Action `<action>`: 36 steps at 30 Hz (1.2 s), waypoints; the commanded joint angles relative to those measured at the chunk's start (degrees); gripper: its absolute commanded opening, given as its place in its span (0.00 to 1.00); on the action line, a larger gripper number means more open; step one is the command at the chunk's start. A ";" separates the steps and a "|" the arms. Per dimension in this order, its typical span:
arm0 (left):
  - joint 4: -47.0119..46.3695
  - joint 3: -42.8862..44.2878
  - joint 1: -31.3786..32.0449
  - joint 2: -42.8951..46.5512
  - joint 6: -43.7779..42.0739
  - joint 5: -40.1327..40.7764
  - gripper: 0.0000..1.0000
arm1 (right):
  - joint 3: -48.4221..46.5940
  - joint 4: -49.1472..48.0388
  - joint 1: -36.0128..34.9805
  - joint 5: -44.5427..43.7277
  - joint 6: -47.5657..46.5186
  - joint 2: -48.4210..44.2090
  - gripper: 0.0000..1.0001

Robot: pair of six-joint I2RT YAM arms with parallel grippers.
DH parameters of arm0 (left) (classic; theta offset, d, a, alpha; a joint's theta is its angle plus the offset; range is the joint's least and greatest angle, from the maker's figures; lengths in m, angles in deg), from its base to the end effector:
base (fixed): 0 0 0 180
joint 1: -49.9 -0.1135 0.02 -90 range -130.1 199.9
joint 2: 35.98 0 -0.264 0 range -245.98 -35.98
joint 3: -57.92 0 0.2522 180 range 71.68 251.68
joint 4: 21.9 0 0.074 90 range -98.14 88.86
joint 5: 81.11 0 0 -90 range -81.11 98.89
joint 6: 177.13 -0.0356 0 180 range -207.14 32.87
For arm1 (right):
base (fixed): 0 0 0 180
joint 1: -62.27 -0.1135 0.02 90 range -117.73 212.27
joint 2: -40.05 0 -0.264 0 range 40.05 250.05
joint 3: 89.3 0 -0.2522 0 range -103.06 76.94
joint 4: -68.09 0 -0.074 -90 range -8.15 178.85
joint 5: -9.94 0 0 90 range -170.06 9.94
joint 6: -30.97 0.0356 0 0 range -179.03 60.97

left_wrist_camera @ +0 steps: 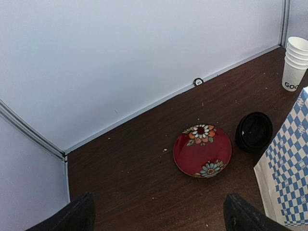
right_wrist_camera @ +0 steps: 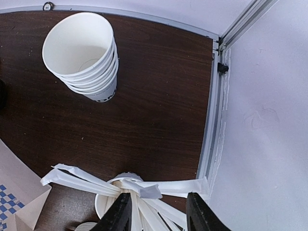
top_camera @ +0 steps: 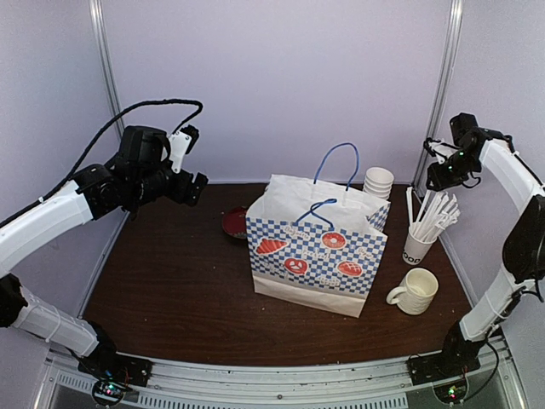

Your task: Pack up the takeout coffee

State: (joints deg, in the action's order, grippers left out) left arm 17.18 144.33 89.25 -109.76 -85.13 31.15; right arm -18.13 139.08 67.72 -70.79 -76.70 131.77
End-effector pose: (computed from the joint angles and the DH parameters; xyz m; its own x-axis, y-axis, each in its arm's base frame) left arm 0.2313 -0.1722 0.3745 -0.3556 0.2498 -0.9007 0.3123 0.9400 0.1374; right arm 0.3323 -0.0259 0.3634 -0.7660 -0.2279 -0.6012 -0.2448 0.9680 -0.0549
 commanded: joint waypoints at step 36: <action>-1.85 -0.07 -0.24 -1.63 -1.03 -0.97 0.97 | -19.79 10.93 1.14 8.40 2.25 -11.41 0.00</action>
State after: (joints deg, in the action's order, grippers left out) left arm 17.20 144.33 89.25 -111.05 -85.57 30.48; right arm -32.79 147.10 68.53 -65.06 -76.37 122.11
